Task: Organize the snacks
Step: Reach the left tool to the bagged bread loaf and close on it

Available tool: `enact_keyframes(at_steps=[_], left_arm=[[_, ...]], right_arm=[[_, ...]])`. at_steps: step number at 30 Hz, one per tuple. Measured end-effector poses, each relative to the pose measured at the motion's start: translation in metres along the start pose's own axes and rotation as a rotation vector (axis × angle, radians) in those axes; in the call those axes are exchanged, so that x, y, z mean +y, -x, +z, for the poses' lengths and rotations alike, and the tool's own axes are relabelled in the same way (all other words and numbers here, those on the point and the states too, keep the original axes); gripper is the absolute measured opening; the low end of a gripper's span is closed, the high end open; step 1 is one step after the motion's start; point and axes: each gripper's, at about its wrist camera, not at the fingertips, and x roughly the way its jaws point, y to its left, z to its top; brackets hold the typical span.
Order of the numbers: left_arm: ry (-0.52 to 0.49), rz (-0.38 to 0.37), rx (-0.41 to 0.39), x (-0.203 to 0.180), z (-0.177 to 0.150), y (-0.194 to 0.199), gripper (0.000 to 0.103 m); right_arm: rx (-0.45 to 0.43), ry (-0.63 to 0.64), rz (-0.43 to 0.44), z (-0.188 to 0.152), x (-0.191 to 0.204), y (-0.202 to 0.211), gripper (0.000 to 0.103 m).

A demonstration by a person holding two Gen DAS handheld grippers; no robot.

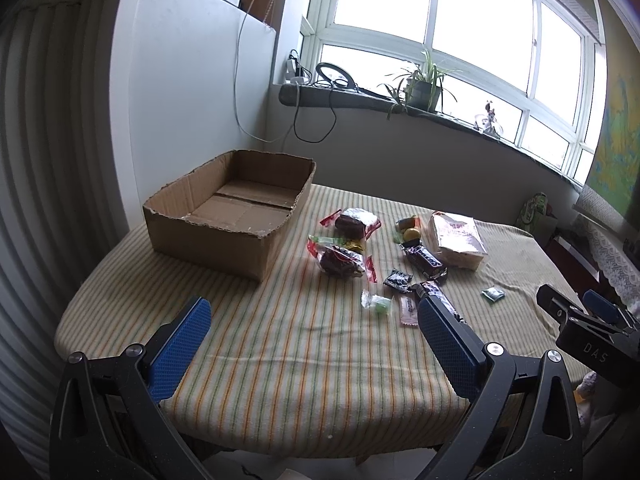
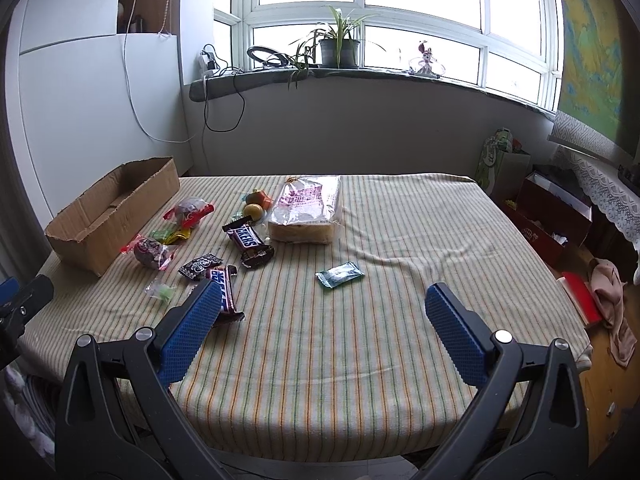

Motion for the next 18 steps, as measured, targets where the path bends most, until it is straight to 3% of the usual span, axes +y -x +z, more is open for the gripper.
enact_keyframes(at_steps=[8, 18], left_arm=[[0.002, -0.046, 0.048, -0.009, 0.011, -0.022, 0.102], [0.015, -0.199, 0.156, -0.033, 0.026, -0.064, 0.093]], right_arm=[[0.073, -0.047, 0.051, 0.01, -0.024, -0.029, 0.103], [0.125, -0.083, 0.167, 0.033, -0.049, -0.07, 0.103]])
